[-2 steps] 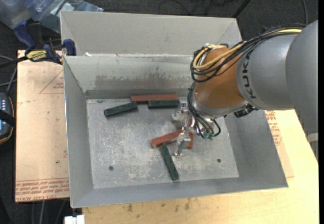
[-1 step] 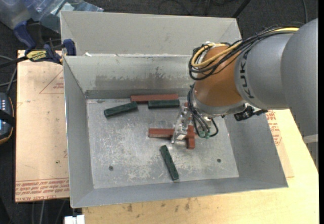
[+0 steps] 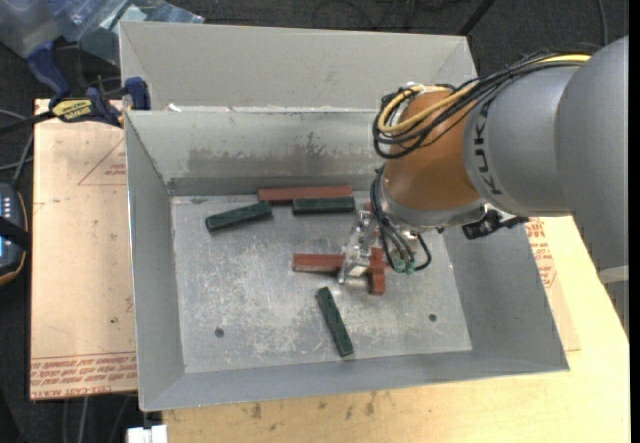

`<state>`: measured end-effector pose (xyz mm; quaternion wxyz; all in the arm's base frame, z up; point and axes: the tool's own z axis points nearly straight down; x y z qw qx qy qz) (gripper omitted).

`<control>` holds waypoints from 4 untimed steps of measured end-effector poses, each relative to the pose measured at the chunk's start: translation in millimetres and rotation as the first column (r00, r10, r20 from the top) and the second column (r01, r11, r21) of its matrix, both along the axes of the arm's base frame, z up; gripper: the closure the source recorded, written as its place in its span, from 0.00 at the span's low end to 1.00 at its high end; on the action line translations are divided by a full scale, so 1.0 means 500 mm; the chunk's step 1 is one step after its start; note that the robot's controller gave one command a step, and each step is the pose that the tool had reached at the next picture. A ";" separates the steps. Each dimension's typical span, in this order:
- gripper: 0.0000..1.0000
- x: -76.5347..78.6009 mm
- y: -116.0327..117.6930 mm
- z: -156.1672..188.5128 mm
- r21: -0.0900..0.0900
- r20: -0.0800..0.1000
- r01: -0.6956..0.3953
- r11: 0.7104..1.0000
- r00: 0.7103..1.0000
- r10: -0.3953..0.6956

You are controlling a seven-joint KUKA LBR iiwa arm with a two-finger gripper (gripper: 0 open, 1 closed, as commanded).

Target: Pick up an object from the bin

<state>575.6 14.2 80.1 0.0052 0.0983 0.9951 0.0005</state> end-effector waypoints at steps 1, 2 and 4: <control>1.00 -0.002 0.000 0.006 0.000 -0.004 0.000 1.000 1.000 0.000; 1.00 -0.009 0.001 0.040 0.001 -0.017 0.000 1.000 1.000 0.000; 1.00 -0.002 0.001 0.112 0.001 -0.006 0.000 1.000 1.000 0.000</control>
Offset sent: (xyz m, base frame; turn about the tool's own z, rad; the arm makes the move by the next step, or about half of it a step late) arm -0.0001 0.0000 0.0840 0.0000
